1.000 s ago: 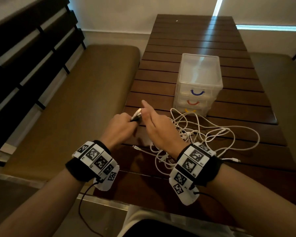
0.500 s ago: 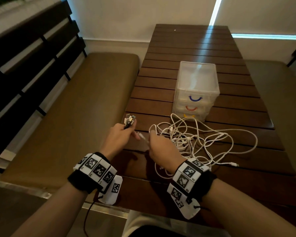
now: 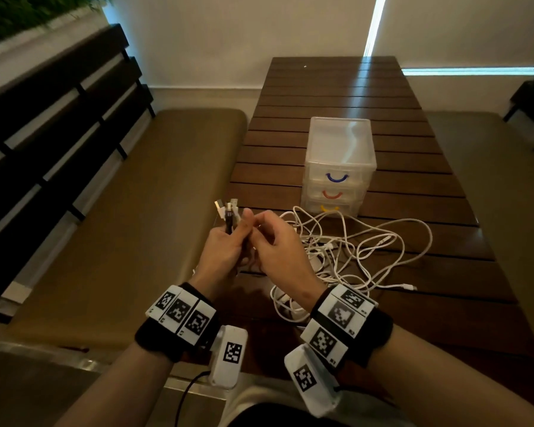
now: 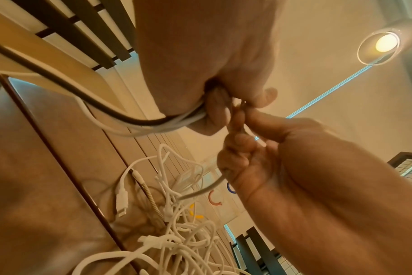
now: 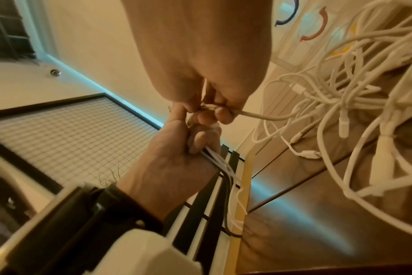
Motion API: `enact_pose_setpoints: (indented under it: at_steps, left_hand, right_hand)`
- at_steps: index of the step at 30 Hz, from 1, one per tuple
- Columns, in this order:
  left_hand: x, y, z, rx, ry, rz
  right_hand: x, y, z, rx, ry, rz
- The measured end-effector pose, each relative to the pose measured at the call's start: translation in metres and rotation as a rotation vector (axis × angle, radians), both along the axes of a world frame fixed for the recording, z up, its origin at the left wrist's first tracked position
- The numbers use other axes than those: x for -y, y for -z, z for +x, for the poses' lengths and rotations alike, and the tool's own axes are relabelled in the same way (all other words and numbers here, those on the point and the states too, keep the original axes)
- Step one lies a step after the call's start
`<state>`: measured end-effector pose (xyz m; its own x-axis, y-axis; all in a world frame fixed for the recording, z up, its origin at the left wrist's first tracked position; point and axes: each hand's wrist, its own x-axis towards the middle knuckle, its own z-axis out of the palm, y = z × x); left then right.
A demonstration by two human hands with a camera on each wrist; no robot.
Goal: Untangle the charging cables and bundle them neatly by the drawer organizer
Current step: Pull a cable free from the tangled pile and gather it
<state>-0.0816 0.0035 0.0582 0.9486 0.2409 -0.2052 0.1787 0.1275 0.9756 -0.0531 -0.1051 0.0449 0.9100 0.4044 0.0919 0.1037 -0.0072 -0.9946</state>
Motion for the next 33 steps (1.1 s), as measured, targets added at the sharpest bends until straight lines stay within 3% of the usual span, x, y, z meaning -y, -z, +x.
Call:
enact_pose_setpoints:
  at_steps: [4, 8, 12, 16, 22, 28, 33]
  left_hand:
    - [0.004, -0.004, 0.0, -0.054, -0.023, -0.036]
    - [0.009, 0.0, 0.005, -0.073, -0.108, 0.086]
    - [0.016, 0.002, 0.008, 0.023, -0.152, 0.058]
    - [0.018, 0.001, 0.01, 0.107, -0.187, 0.035]
    - [0.009, -0.011, 0.012, 0.25, -0.103, -0.102]
    - [0.019, -0.02, 0.016, 0.279, -0.006, 0.139]
    - [0.019, -0.021, 0.035, 0.251, 0.112, 0.531]
  right_hand:
    - [0.004, 0.001, 0.001, 0.055, -0.036, -0.044]
    - [0.004, 0.005, 0.003, 0.032, -0.061, -0.085]
    - [0.011, 0.004, 0.008, 0.028, -0.039, -0.183]
    - [0.023, 0.008, 0.013, 0.129, -0.153, -0.319]
    - [0.048, 0.018, 0.023, 0.289, -0.229, -0.505]
    - [0.069, 0.013, 0.041, 0.529, -0.305, -0.728]
    - [0.088, 0.008, 0.068, 0.569, -0.193, -0.906]
